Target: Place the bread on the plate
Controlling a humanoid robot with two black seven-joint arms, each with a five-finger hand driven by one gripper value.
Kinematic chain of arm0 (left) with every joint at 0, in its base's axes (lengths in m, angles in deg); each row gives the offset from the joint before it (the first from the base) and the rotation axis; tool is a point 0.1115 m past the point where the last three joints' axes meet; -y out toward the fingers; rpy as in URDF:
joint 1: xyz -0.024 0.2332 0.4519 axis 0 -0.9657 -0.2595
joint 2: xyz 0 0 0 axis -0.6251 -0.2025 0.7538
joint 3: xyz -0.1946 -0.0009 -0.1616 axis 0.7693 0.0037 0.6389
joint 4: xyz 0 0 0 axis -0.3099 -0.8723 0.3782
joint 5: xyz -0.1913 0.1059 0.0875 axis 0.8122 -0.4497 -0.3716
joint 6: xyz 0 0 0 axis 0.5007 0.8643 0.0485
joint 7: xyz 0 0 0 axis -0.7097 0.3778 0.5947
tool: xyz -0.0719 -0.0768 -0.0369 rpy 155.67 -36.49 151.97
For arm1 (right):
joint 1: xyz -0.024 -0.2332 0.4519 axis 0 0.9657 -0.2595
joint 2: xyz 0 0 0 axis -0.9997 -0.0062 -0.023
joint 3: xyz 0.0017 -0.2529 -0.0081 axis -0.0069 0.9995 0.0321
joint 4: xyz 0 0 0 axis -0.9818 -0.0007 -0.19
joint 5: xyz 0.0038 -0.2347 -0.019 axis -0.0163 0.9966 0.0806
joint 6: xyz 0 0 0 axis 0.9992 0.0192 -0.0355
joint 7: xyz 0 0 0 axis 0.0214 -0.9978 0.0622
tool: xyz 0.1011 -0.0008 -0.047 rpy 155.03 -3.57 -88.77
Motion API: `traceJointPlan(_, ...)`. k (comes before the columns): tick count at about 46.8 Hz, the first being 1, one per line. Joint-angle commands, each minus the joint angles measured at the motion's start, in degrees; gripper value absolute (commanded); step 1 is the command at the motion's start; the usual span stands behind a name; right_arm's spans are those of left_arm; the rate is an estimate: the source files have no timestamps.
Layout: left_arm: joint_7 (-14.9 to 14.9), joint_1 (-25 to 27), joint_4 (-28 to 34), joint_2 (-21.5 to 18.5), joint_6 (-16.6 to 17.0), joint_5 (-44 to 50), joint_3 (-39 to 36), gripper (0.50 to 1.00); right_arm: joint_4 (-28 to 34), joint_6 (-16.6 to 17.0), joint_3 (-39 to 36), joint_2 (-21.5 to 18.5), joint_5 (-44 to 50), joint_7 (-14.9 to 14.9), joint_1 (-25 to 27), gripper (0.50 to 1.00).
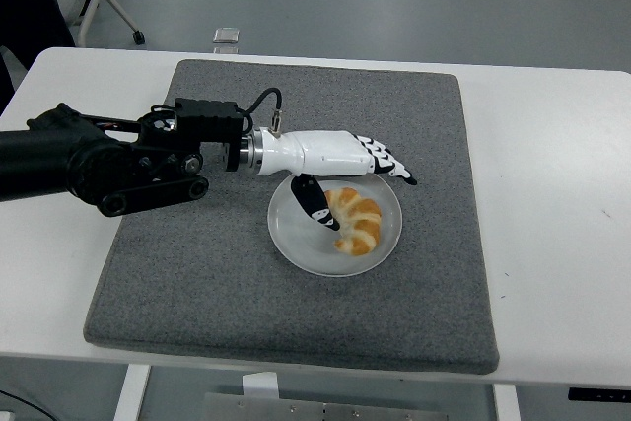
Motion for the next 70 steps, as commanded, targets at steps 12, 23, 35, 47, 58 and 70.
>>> traceJointPlan(12,-0.02,-0.42,-0.55,-0.15,-0.27,13.58,6.69,0.992,0.00,0.05,0.00,0.00,0.00,0.00,0.08,0.930)
traceJointPlan(23,0.15,-1.56,-2.30,-0.15,0.09,21.49,11.61,0.992,0.00,0.05,0.00,0.00,0.00,0.00,-0.01,0.930)
traceJointPlan(35,0.24,-2.44,-4.23,-0.15,-0.09,33.97,15.48,0.992,0.00,0.05,0.00,0.00,0.00,0.00,-0.01,0.930)
traceJointPlan(47,0.24,-2.97,-11.35,1.87,0.44,49.09,15.75,0.992,0.00,0.05,0.00,0.00,0.00,0.00,-0.01,0.930)
traceJointPlan(58,0.33,-6.13,-18.03,3.89,0.44,56.91,21.37,0.992,0.00,-0.04,0.00,0.00,0.00,0.00,-0.01,0.930)
traceJointPlan(70,0.68,-9.65,-23.39,4.69,0.09,67.19,28.40,0.992,0.00,0.05,0.00,0.00,-0.09,0.00,-0.01,0.932)
